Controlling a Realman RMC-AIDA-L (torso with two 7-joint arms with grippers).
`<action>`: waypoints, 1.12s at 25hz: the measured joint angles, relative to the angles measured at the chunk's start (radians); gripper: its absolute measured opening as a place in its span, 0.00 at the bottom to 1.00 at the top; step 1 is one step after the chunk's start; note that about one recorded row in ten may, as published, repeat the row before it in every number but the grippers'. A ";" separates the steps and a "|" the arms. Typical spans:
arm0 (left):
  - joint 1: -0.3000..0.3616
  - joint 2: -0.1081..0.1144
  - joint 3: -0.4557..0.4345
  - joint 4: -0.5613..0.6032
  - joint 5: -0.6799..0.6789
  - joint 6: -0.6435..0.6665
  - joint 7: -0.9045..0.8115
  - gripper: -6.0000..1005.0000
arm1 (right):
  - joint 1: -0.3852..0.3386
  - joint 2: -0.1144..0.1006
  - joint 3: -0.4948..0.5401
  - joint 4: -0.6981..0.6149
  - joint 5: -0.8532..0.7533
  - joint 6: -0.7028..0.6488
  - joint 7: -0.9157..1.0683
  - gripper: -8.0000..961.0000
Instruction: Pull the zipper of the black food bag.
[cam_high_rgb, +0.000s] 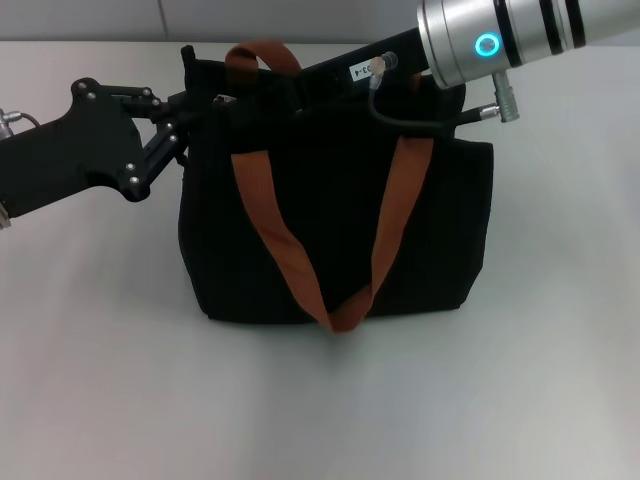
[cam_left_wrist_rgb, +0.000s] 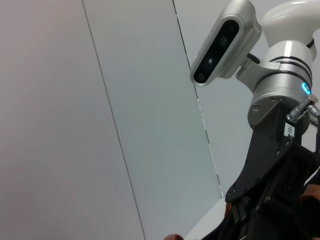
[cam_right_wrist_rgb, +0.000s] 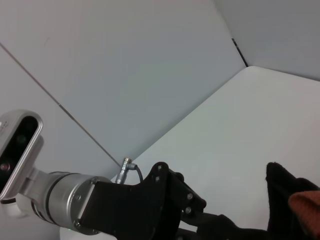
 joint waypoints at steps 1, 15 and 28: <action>0.000 0.000 0.000 0.000 0.000 -0.001 0.000 0.07 | -0.002 0.000 0.001 -0.002 0.000 0.000 0.000 0.01; 0.002 0.000 -0.003 0.000 -0.001 -0.007 0.000 0.07 | -0.019 -0.001 0.002 -0.029 0.003 -0.009 0.002 0.01; 0.002 -0.001 -0.023 -0.001 -0.001 -0.003 0.000 0.07 | -0.028 0.000 -0.002 -0.053 -0.023 -0.001 0.031 0.01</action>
